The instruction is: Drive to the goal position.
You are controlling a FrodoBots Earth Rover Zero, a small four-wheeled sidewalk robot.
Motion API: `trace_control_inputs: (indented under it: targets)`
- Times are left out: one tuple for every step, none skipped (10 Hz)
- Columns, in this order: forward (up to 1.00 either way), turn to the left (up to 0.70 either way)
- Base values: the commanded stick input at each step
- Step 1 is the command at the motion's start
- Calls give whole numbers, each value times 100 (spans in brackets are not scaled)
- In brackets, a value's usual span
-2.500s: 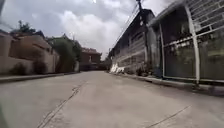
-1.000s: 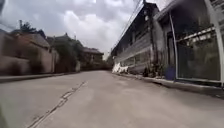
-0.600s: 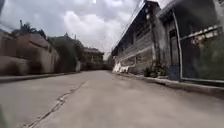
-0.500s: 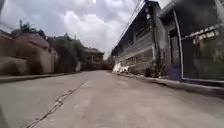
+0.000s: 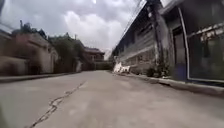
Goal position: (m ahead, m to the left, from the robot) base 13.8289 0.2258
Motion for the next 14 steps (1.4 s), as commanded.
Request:
trace_control_inputs:
  targets:
    - [50, 1]
    - [50, 1]
    - [50, 1]
    - [50, 1]
    - [50, 1]
    - [50, 1]
    - [50, 1]
    - [50, 1]
    - [50, 1]
    - [50, 1]
    - [50, 1]
    - [50, 1]
    - [50, 1]
    - [50, 1]
